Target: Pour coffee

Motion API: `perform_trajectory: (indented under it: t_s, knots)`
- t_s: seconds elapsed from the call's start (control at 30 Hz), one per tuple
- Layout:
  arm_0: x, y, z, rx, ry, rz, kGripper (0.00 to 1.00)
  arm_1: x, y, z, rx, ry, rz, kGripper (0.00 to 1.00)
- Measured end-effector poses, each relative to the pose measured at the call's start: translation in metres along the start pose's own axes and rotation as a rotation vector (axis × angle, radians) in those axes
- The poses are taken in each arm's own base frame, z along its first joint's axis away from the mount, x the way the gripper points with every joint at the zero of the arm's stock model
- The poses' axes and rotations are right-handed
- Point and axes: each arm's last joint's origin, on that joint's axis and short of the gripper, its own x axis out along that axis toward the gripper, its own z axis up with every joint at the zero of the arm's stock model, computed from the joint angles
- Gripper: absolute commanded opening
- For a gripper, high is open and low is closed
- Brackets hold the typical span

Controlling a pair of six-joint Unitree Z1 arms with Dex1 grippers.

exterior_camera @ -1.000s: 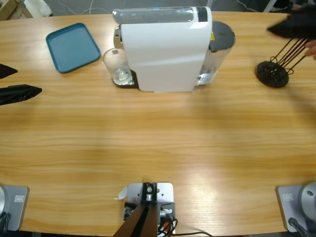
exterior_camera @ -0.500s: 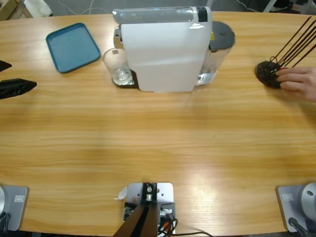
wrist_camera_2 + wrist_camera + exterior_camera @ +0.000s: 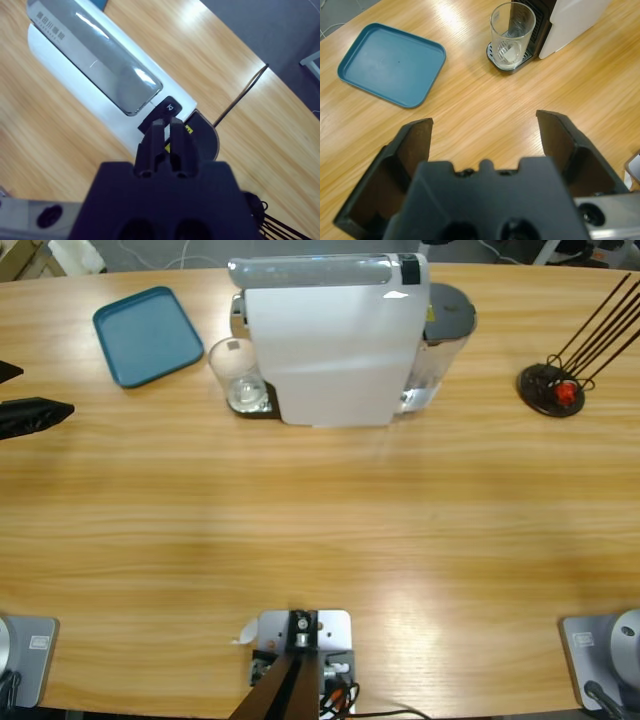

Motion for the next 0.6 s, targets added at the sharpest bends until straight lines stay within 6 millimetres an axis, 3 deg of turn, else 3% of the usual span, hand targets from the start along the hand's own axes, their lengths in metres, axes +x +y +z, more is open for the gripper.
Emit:
perform_trajectory:
  t_s: [0.6]
  knots:
    - [0.002, -0.001, 0.0, 0.006, 0.009, -0.004, 0.89, 0.021, 0.005, 0.011, -0.042, 0.048, 0.033, 0.0]
